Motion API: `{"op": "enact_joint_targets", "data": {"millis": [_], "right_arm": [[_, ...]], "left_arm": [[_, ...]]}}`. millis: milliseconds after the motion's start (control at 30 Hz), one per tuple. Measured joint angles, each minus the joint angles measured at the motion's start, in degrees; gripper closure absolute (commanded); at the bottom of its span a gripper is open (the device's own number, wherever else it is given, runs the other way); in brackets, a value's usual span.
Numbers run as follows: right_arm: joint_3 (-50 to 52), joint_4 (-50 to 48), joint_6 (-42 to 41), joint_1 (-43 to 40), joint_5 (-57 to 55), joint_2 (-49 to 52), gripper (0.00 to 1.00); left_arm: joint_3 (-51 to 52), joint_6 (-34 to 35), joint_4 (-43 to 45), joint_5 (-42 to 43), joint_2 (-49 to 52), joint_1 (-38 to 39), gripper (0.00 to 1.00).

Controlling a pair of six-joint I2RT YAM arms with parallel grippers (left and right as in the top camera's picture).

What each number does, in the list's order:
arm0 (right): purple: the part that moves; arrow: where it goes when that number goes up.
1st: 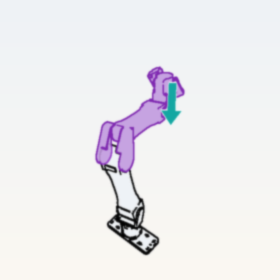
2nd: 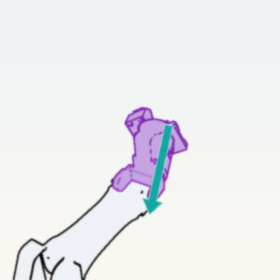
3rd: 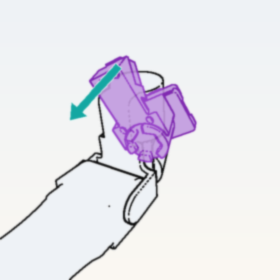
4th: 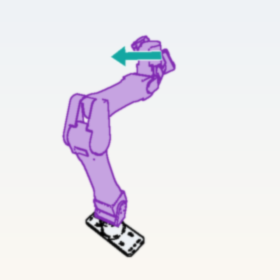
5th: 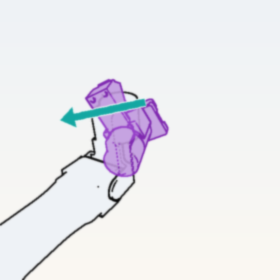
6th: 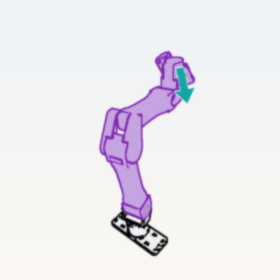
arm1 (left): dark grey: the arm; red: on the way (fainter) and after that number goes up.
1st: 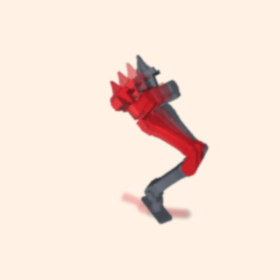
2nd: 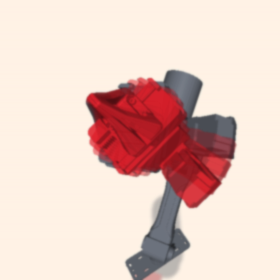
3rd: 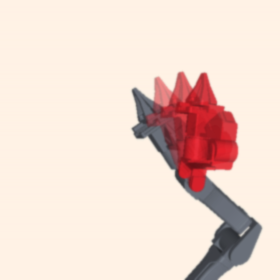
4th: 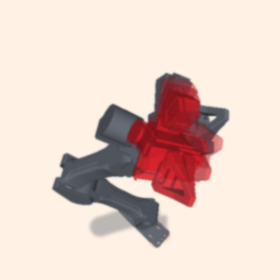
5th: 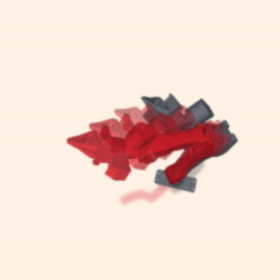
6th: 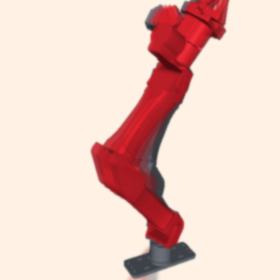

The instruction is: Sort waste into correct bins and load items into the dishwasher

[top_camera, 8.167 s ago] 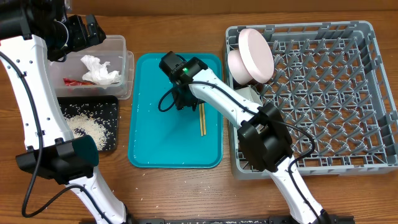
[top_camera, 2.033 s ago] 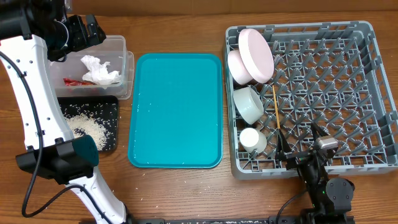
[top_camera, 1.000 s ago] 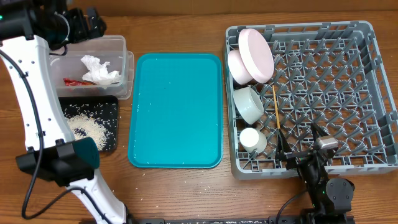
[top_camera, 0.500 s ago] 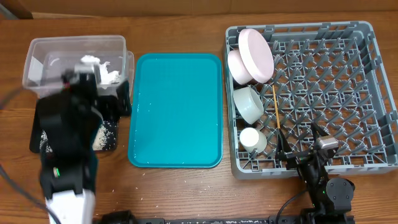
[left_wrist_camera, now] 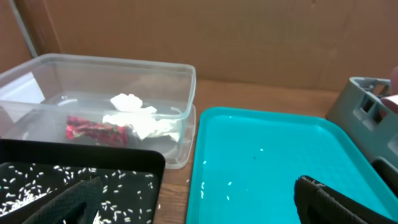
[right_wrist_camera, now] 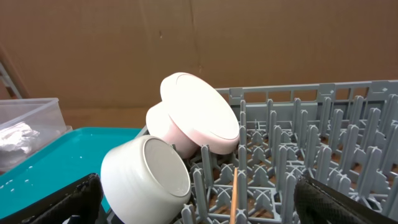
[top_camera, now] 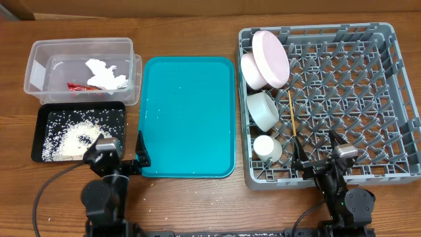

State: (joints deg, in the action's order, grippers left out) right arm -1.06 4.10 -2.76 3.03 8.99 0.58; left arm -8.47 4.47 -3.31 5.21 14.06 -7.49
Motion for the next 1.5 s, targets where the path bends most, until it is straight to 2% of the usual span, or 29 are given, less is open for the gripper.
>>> {"op": "enact_joint_targets", "data": {"millis": [100, 233, 1500], "right_arm": [[0.0, 0.0, 0.0, 0.0, 0.0, 0.0, 0.0], [0.0, 0.0, 0.0, 0.0, 0.0, 0.0, 0.0], [0.0, 0.0, 0.0, 0.0, 0.0, 0.0, 0.0]], "left_arm": [[5.9, 0.1, 1.6, -4.0, -7.1, 3.3, 0.0], [7.8, 0.0, -1.2, -5.9, -12.9, 3.6, 0.0], [7.8, -0.1, -1.2, -5.9, -13.1, 3.6, 0.0]]}}
